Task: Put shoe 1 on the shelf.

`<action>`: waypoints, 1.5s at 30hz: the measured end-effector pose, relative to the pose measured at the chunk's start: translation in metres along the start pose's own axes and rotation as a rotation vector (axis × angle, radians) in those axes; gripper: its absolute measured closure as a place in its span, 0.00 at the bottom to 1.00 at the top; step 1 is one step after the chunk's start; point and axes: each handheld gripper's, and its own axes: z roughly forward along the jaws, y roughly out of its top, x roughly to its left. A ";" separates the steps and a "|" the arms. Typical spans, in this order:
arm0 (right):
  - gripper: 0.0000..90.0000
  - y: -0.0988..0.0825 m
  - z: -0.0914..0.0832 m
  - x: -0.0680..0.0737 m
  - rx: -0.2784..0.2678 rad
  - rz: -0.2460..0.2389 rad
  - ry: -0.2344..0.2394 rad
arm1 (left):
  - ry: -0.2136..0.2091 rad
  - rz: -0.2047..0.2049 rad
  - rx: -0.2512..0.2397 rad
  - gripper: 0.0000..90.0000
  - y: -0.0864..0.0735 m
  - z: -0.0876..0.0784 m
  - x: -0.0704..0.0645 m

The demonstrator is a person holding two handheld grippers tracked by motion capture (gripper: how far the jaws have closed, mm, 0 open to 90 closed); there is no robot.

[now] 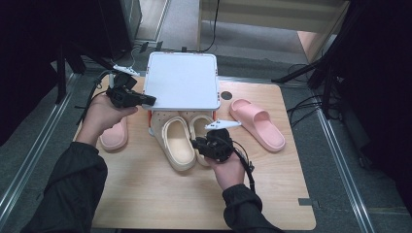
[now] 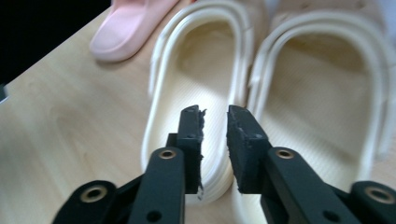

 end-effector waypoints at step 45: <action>1.00 -0.049 0.029 0.022 0.101 -0.059 0.094 | 0.026 -0.022 -0.018 0.99 -0.003 0.000 -0.005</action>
